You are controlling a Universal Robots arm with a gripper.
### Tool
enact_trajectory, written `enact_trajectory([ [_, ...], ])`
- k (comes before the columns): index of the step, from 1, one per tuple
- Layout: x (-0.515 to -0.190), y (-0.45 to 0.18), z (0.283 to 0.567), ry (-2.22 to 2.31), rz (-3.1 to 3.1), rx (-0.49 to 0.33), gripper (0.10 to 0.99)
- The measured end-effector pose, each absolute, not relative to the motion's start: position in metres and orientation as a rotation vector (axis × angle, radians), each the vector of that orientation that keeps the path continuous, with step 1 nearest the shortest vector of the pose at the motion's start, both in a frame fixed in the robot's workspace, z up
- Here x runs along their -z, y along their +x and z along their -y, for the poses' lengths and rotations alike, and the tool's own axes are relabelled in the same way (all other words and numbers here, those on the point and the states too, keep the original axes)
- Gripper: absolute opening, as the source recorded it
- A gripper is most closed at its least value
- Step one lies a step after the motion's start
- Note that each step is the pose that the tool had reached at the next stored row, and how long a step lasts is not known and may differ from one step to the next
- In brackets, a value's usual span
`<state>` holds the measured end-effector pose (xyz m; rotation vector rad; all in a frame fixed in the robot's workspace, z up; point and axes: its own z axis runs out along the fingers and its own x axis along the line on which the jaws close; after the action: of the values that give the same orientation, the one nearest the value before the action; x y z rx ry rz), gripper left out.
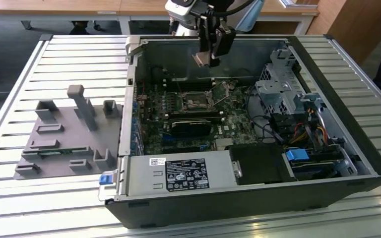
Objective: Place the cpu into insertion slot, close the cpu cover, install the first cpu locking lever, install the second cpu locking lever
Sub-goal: 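Place the cpu into insertion slot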
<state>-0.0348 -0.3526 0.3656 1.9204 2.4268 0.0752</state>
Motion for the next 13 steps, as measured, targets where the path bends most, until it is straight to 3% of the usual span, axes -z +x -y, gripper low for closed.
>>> enact_trajectory([
  [13, -0.3624, -0.0348, 0.3526, 2.136, -2.231, -0.063, 0.541],
])
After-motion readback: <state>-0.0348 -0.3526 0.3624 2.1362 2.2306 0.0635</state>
